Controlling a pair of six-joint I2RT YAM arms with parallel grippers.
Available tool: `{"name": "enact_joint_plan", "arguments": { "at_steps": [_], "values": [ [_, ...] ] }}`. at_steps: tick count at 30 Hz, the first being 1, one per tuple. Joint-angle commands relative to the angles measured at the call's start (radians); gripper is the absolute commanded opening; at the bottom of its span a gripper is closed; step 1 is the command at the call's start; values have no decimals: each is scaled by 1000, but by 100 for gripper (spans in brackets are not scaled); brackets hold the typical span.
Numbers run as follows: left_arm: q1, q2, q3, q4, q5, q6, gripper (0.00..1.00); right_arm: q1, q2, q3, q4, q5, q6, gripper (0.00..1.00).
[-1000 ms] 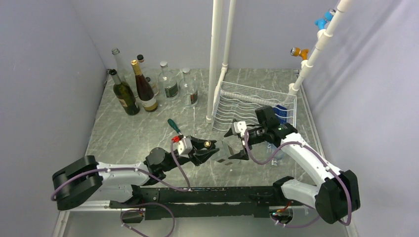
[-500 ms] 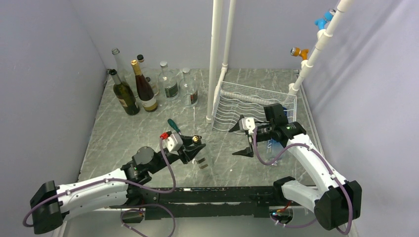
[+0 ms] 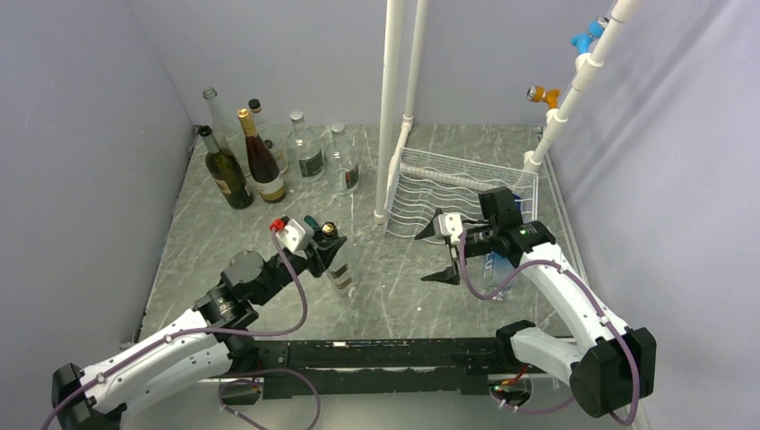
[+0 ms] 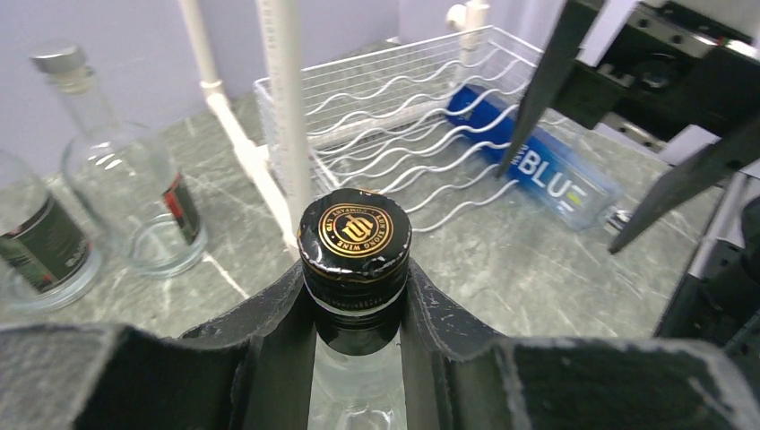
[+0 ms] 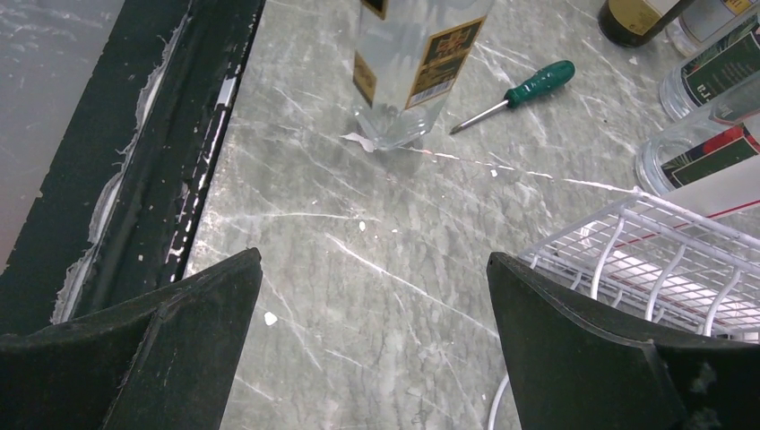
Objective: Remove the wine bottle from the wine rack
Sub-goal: Pick up the wine bottle from the wine rack.
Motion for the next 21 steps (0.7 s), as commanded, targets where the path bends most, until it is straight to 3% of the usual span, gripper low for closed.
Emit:
{"name": "enact_joint_plan", "arguments": {
  "at_steps": [1,21],
  "values": [
    [71,-32,100,99,-15,-1,0,-4,-12,9,31,-33,-1,100],
    [448,195,245,252,69,-40,0,-4,-13,4,34,-24,-4,100]
  ]
}}
